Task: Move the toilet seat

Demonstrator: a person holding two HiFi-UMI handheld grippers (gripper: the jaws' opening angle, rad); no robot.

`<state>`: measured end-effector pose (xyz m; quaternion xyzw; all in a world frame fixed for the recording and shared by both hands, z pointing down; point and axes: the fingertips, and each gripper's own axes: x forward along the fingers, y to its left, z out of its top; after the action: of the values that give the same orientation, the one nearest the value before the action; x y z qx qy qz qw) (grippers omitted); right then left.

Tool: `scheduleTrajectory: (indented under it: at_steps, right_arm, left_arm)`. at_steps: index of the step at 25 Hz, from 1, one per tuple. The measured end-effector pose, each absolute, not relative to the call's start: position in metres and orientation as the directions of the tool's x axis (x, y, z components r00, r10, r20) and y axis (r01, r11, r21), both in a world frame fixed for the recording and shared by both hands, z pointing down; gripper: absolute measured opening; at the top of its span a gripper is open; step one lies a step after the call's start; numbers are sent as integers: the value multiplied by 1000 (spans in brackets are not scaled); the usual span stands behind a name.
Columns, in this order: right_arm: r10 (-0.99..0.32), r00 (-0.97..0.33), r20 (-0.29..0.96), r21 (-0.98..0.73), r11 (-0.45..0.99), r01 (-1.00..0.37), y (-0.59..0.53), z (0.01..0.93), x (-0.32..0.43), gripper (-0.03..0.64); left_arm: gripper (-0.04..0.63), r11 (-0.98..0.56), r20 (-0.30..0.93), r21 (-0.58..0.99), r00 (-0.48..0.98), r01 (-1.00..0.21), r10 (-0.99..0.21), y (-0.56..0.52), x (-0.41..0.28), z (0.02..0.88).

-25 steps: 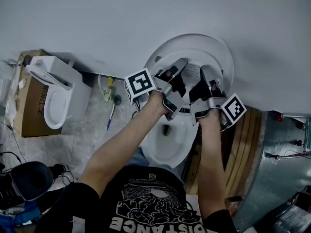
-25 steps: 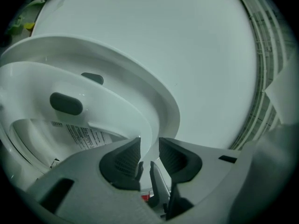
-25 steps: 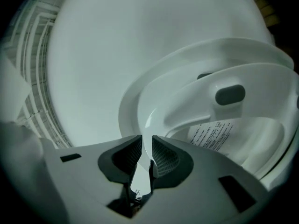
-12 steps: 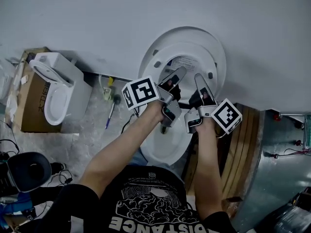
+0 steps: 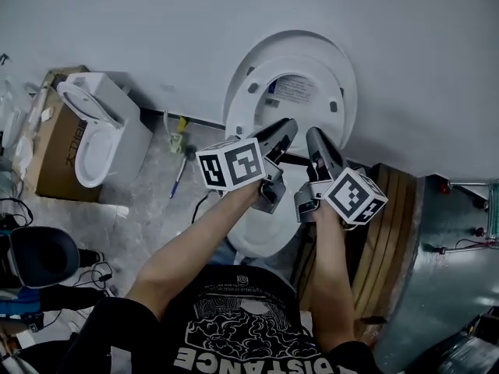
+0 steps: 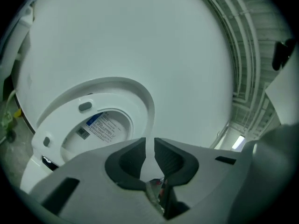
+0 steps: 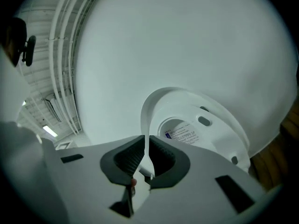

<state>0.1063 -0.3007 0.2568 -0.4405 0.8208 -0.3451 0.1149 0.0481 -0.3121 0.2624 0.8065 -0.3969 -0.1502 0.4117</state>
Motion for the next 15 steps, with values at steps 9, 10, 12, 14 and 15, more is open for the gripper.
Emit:
scheduleTrajectory:
  at_steps: [9, 10, 12, 14, 15]
  right_arm:
    - [-820, -533, 209, -394, 429, -813, -256, 250, 91, 34]
    - [-825, -523, 214, -362, 431, -827, -251, 248, 89, 32]
    - [-837, -500, 222, -306, 427, -851, -244, 246, 84, 31]
    - [-846, -480, 234, -265, 419, -868, -237, 245, 79, 29]
    - [-849, -471, 240, -248, 415, -875, -232, 246, 76, 29]
  left_arm:
    - [40, -430, 155, 570, 606, -700, -780, -261, 45, 256]
    - [37, -441, 163, 542, 604, -716, -780, -257, 44, 255]
    - [27, -459, 175, 490, 600, -741, -781, -249, 39, 254]
    - [20, -473, 186, 445, 595, -760, -782, -241, 34, 254]
    - [18, -481, 192, 421, 594, -769, -781, -236, 31, 254]
